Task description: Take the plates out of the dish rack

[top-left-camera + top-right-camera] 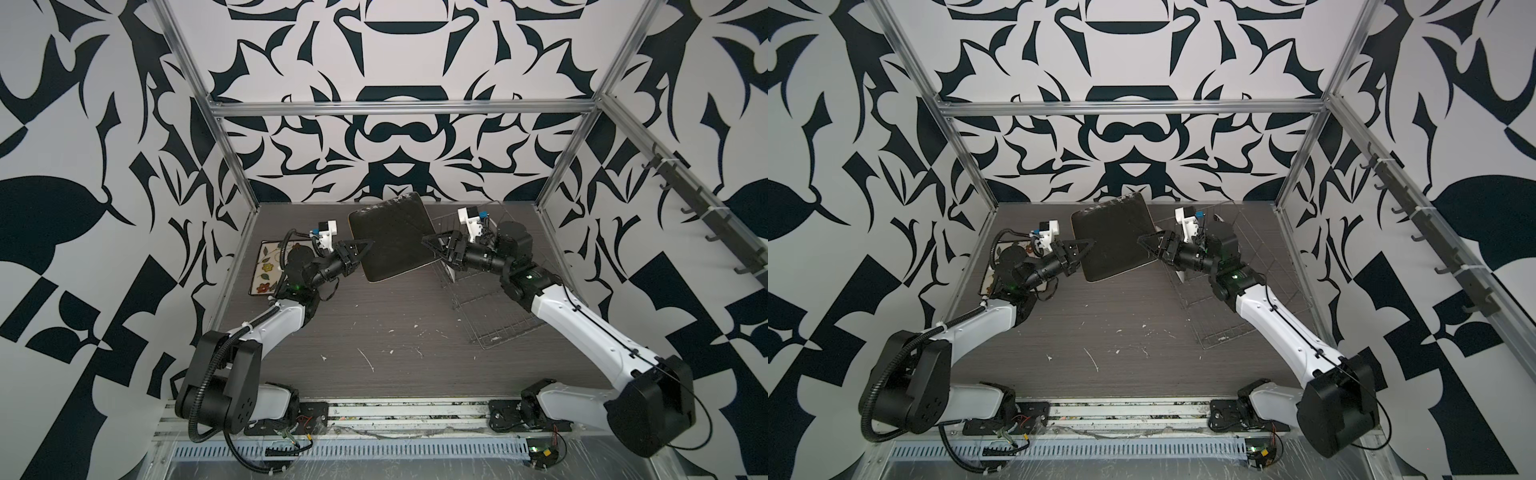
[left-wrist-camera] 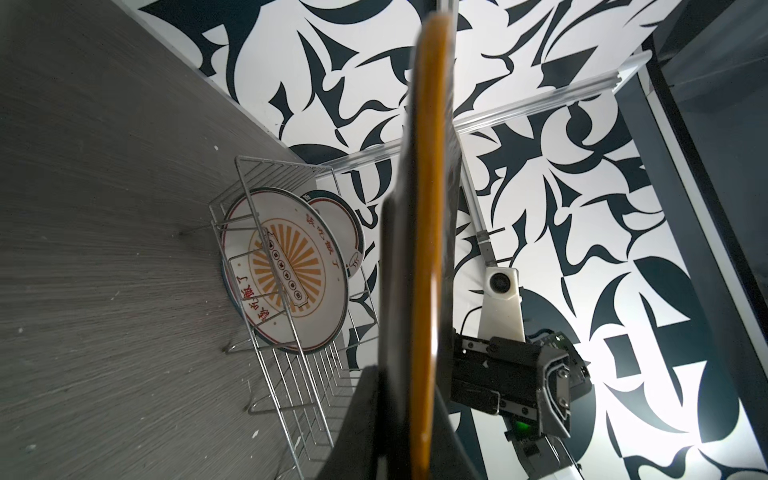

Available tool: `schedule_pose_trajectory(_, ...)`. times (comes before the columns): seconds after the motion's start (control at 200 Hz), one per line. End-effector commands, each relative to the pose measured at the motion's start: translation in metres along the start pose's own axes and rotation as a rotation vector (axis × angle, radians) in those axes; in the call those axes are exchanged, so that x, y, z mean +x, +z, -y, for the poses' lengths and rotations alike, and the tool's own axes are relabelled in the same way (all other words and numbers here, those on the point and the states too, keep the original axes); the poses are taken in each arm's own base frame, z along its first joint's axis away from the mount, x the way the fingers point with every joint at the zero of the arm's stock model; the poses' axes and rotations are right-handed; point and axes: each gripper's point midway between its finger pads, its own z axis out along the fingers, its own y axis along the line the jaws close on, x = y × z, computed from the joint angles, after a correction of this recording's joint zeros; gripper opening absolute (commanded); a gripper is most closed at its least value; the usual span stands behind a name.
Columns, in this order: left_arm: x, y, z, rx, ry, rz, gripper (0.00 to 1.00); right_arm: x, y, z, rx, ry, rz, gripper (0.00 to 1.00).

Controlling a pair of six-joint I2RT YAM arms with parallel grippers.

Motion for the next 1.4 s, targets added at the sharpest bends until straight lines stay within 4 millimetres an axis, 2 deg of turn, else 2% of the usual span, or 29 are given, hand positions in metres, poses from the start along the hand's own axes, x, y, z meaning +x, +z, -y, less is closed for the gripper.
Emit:
schedule_pose_trajectory(0.0, -0.025, -0.008, 0.037, 0.094, 0.110, 0.118, 0.00, -0.022, -0.018, -0.054, -0.096, -0.155, 0.072, 0.91)
schedule_pose_trajectory(0.03, -0.026, -0.008, 0.038, 0.097, 0.109, 0.121, 0.00, -0.023, -0.019, -0.054, -0.093, -0.156, 0.078, 0.97)
schedule_pose_trajectory(0.105, -0.032, -0.008, 0.042, 0.102, 0.105, 0.130, 0.00, -0.025, -0.019, -0.053, -0.086, -0.152, 0.088, 0.99)
schedule_pose_trajectory(0.22, -0.043, -0.012, 0.044, 0.100, 0.103, 0.164, 0.00, -0.030, -0.020, -0.054, -0.079, -0.147, 0.097, 0.99)
schedule_pose_trajectory(0.565, -0.085, -0.033, 0.033, 0.050, 0.098, 0.355, 0.00, -0.052, -0.037, -0.064, -0.037, -0.153, 0.138, 0.99)
schedule_pose_trajectory(0.785, -0.112, -0.058, 0.011, 0.014, 0.084, 0.546, 0.00, -0.053, -0.040, -0.066, -0.028, -0.150, 0.143, 0.99)
schedule_pose_trajectory(0.935, -0.124, -0.081, -0.014, -0.033, 0.040, 0.699, 0.00, -0.056, -0.040, -0.053, 0.019, -0.126, 0.169, 0.99)
schedule_pose_trajectory(1.025, -0.128, -0.098, -0.037, -0.114, -0.015, 0.792, 0.00, -0.056, -0.038, -0.046, 0.041, -0.111, 0.170, 0.99)
schedule_pose_trajectory(1.145, -0.131, -0.119, -0.056, -0.208, -0.029, 0.894, 0.00, -0.057, -0.033, -0.037, 0.058, -0.089, 0.161, 0.99)
schedule_pose_trajectory(1.16, -0.132, -0.123, -0.047, -0.192, -0.021, 0.909, 0.00, -0.056, -0.032, -0.036, 0.060, -0.088, 0.159, 0.99)
schedule_pose_trajectory(1.295, -0.136, -0.142, -0.056, -0.260, -0.029, 0.999, 0.00, -0.055, -0.025, -0.026, 0.052, -0.061, 0.150, 0.99)
schedule_pose_trajectory(1.395, -0.139, -0.147, -0.057, -0.261, -0.032, 1.011, 0.00, -0.056, -0.019, -0.021, 0.041, -0.032, 0.146, 0.99)
